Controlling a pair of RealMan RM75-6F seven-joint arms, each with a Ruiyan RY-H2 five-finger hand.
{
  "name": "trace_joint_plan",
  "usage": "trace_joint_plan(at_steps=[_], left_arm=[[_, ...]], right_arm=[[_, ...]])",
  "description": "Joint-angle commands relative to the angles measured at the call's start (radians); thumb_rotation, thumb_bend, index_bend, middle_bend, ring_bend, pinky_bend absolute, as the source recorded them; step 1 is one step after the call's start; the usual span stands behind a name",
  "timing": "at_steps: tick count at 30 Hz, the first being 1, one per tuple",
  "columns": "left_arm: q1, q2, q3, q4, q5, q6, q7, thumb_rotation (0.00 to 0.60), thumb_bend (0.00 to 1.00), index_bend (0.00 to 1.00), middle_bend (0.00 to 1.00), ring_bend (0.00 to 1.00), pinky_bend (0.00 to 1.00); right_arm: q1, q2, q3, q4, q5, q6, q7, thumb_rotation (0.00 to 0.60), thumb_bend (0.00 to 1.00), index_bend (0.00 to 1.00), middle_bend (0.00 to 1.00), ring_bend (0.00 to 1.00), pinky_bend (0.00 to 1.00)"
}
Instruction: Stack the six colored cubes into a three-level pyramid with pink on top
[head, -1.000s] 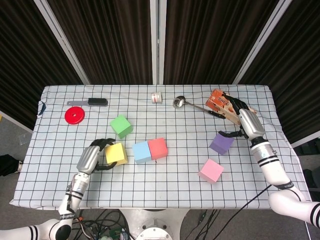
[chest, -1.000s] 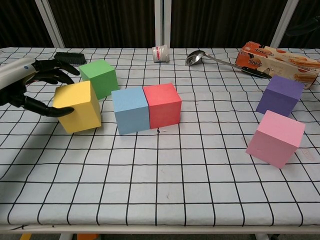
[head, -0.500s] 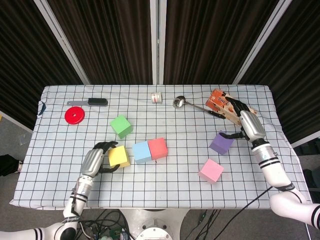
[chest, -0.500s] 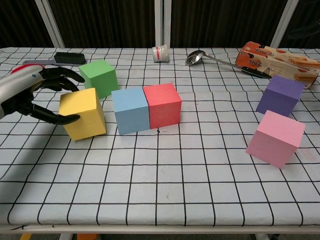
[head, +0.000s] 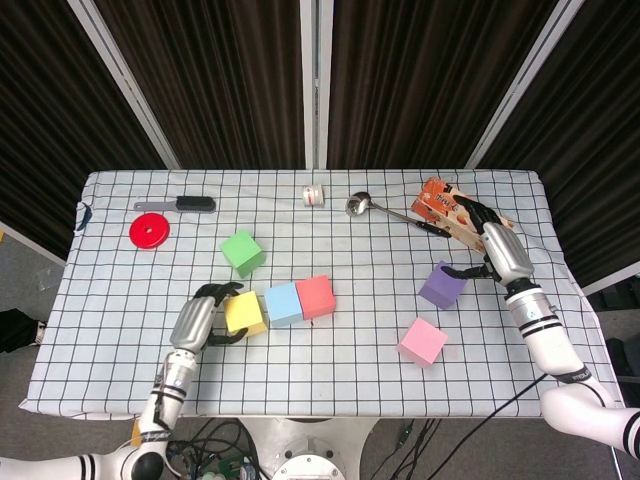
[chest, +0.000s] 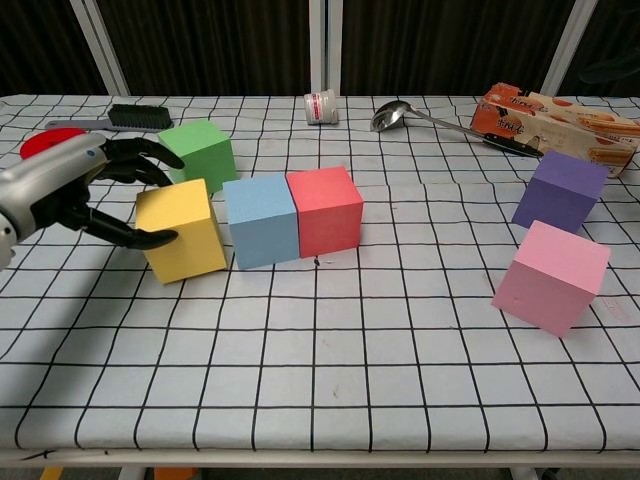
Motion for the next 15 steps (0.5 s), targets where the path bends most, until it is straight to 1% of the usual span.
trace_joint_plan(at_steps=[1, 15], left_arm=[[-0.002, -0.003, -0.002, 0.0, -0.001, -0.001, -0.001, 0.6, 0.25, 0.23, 0.57, 0.2, 0.13], [-0.018, -0.024, -0.016, 0.02, -0.005, -0.012, 0.006, 0.6, 0.25, 0.23, 0.57, 0.2, 0.12]], right_arm=[[-0.001, -0.001, 0.0, 0.002, -0.001, 0.0, 0.002, 0.6, 0.06, 0.0, 0.06, 0.0, 0.0], [-0.006, -0.003, -0.002, 0.02, -0.008, -0.012, 0.028, 0.6, 0.06, 0.0, 0.06, 0.0, 0.0]])
